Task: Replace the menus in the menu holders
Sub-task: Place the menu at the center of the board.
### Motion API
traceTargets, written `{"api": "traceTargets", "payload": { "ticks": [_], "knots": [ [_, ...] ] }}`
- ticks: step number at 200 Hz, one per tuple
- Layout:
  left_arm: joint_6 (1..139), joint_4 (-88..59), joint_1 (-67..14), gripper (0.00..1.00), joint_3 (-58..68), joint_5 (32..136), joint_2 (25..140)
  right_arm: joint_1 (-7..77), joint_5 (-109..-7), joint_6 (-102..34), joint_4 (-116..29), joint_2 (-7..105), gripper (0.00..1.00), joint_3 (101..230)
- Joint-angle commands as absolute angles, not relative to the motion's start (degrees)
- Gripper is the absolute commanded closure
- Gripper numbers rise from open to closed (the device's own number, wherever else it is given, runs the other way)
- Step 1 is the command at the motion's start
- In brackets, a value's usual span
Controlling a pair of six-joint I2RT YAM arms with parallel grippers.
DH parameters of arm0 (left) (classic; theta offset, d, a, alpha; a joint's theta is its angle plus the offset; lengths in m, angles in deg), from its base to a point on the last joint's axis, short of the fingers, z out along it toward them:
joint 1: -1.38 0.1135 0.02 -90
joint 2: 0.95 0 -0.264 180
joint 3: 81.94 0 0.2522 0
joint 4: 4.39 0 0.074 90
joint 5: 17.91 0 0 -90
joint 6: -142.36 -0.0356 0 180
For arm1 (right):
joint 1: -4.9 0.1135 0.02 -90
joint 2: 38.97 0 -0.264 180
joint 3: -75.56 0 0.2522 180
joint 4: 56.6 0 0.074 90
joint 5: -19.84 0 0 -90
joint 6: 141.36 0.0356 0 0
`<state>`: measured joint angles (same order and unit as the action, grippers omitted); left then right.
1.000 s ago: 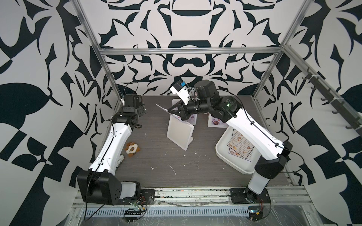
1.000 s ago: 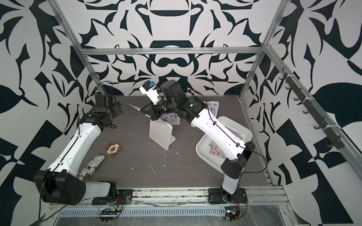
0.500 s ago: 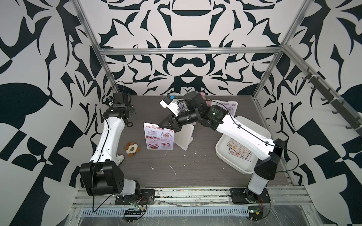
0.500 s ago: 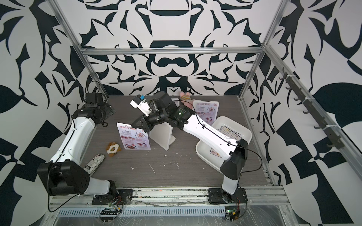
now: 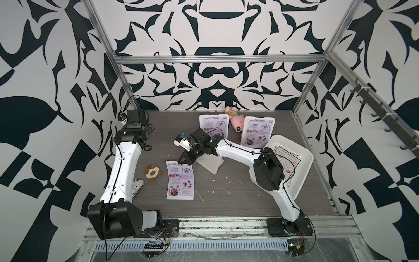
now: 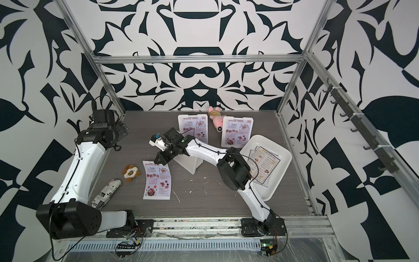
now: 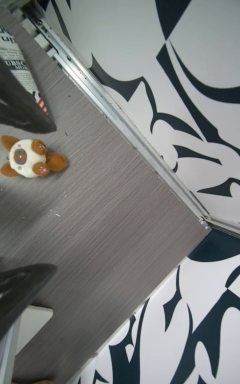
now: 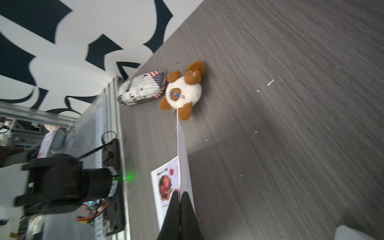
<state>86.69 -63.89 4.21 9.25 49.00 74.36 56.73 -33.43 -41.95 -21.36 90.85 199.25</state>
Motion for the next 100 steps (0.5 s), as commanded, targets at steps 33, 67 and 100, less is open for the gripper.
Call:
{"api": "traceTargets", "payload": {
  "ticks": [33, 67, 100],
  "knots": [
    [87.78, -65.95, 4.08, 0.01, 6.71, 49.96, 72.53, 56.62, -38.75, -47.13, -22.84, 90.8, 0.89, 205.8],
    [87.78, -65.89, 2.9, 0.01, 6.12, 50.2, 72.53, 56.52, -40.18, -47.76, -20.98, 89.41, 0.75, 207.48],
    [87.87, -66.18, 1.52, 0.01, 5.02, 50.36, 70.46, 55.67, -39.68, -46.01, -19.17, 85.29, 0.71, 207.97]
  ]
}}
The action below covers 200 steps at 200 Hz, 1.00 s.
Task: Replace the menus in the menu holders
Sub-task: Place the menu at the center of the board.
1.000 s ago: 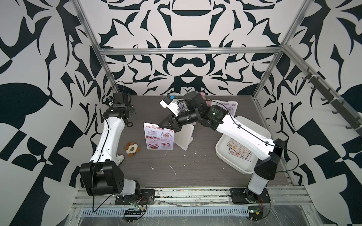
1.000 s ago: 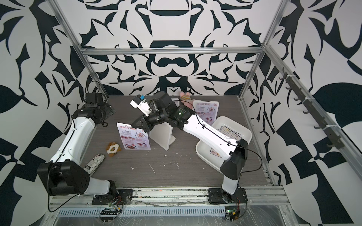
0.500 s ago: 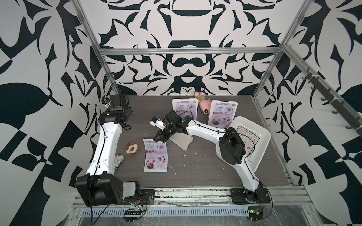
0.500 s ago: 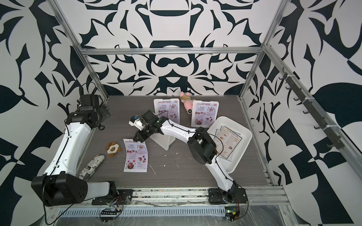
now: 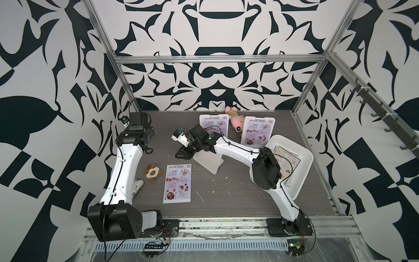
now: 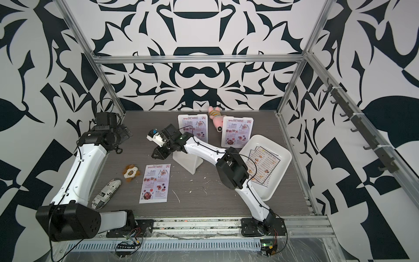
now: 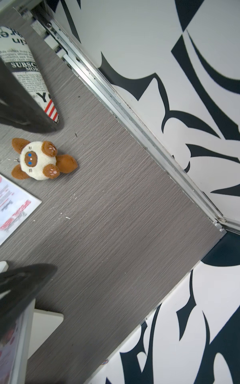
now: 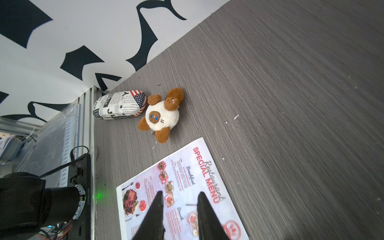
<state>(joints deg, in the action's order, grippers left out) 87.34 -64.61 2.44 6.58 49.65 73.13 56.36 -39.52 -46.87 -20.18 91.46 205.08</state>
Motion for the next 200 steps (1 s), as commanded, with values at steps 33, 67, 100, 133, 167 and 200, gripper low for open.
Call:
{"api": "traceTargets", "payload": {
  "ticks": [33, 67, 100, 133, 167, 200],
  "knots": [
    [86.67, -66.01, 0.36, 0.01, 3.92, 52.97, 70.46, 54.6, -42.18, -41.24, -15.27, 78.38, 0.59, 205.92],
    [85.35, -65.08, -2.01, 0.01, 3.11, 55.82, 70.94, 52.22, -50.51, -40.87, -11.03, 69.9, 0.51, 198.65],
    [84.74, -63.43, -3.72, 0.01, 3.01, 57.67, 71.36, 47.55, -52.76, -40.12, -11.3, 59.86, 0.49, 187.0],
    [83.49, -63.83, -7.34, 0.0, 3.66, 57.2, 71.52, 41.49, -54.34, -38.2, -11.7, 47.64, 0.48, 176.16],
    [82.86, -64.46, -9.79, 0.01, 3.44, 56.8, 70.76, 33.57, -52.38, -36.12, -10.33, 40.79, 0.47, 168.78],
    [81.25, -67.52, -12.86, 0.01, 4.4, 57.73, 70.73, 28.2, -54.02, -35.89, -7.99, 37.95, 0.46, 162.19]
  ]
}}
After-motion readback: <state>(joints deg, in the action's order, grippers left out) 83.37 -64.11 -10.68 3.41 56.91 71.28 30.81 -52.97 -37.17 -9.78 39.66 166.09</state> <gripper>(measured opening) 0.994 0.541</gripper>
